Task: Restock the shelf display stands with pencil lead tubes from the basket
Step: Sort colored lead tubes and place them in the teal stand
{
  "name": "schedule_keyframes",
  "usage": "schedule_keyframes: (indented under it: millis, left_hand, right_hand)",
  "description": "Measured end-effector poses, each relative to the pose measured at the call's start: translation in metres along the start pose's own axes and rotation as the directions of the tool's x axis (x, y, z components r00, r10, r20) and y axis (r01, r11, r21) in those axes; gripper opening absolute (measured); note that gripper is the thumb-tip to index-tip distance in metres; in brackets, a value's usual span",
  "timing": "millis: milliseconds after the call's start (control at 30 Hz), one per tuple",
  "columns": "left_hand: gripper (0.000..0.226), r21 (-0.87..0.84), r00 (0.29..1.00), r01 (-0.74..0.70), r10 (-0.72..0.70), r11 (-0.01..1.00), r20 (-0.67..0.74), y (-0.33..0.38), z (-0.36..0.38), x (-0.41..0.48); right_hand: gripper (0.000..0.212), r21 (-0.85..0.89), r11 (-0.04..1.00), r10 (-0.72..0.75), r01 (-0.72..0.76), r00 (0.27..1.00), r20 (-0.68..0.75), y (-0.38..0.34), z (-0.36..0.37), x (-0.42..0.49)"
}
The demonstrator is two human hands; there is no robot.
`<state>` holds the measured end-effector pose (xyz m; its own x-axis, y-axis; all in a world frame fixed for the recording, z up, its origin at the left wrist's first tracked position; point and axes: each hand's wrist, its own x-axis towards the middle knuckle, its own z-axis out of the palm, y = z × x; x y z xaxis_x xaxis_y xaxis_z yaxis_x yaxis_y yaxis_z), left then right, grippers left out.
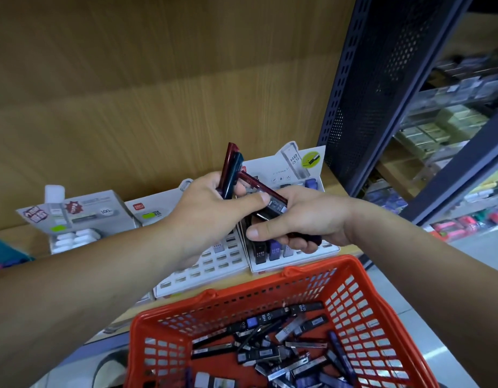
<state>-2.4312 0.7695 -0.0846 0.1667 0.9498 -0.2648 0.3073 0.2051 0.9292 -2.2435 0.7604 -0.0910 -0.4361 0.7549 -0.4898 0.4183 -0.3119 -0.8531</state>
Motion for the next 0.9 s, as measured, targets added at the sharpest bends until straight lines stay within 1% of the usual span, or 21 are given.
schedule_keyframes:
  millis: [100, 167, 267, 333, 400, 433, 500, 567, 667, 733, 800, 900]
  left_hand:
    - [0.027, -0.043, 0.998, 0.043, -0.041, 0.998, 0.042, -0.001, -0.002, 0.003]
    - [0.021, -0.068, 0.997, 0.05, -0.045, 0.996, 0.07, -0.001, -0.003, 0.005]
    - [0.013, -0.047, 0.993, 0.042, -0.036, 0.998, 0.113, -0.001, -0.005, 0.005]
    - [0.013, -0.057, 0.993, 0.038, -0.031, 0.998, 0.11, 0.0, -0.004, 0.005]
    - [0.014, -0.137, 0.997, 0.058, -0.05, 0.989, 0.063, 0.001, -0.006, 0.008]
    - [0.013, -0.189, 0.997, 0.075, -0.069, 0.979, 0.036, 0.001, -0.007, 0.011]
    - [0.013, -0.239, 0.993, 0.11, -0.115, 0.965, -0.005, -0.001, -0.012, 0.014]
    - [0.018, -0.22, 0.988, 0.145, -0.154, 0.965, -0.024, -0.008, -0.014, 0.016]
    - [0.018, -0.186, 0.982, 0.186, -0.19, 0.965, -0.001, -0.014, -0.01, 0.018]
    - [0.017, -0.191, 0.981, 0.19, -0.191, 0.963, 0.014, -0.014, -0.005, 0.019]
    - [0.015, -0.198, 0.984, 0.176, -0.174, 0.964, 0.025, -0.013, -0.002, 0.019]
    - [0.016, -0.199, 0.99, 0.139, -0.133, 0.97, 0.044, -0.01, 0.002, 0.015]
  right_hand:
    - [0.026, 0.069, 0.997, -0.029, 0.029, 1.0, -0.003, 0.003, 0.0, 0.0]
    - [0.032, 0.109, 0.993, -0.045, 0.045, 0.999, -0.005, 0.007, -0.001, 0.001]
    - [0.037, 0.093, 0.995, -0.042, 0.042, 0.999, -0.003, 0.01, -0.001, 0.0]
    - [0.035, 0.094, 0.995, -0.031, 0.029, 0.999, 0.019, 0.011, -0.003, 0.001]
    - [0.033, 0.091, 0.996, -0.019, 0.017, 1.0, 0.019, 0.015, -0.009, 0.0]
    - [0.033, 0.086, 0.996, -0.002, 0.003, 1.0, -0.012, 0.019, -0.013, 0.0]
    - [0.031, 0.111, 0.994, 0.034, -0.018, 0.989, -0.143, 0.031, -0.021, -0.002]
    - [0.03, 0.192, 0.981, 0.03, 0.021, 0.965, -0.26, 0.041, -0.026, -0.004]
    - [0.034, 0.272, 0.949, -0.07, 0.161, 0.946, -0.317, 0.041, -0.029, -0.009]
    - [0.033, 0.281, 0.934, -0.122, 0.221, 0.936, -0.329, 0.035, -0.028, -0.011]
    - [0.025, 0.245, 0.936, -0.167, 0.252, 0.932, -0.321, 0.03, -0.025, -0.011]
    - [0.021, 0.217, 0.945, -0.179, 0.245, 0.942, -0.285, 0.026, -0.022, -0.009]
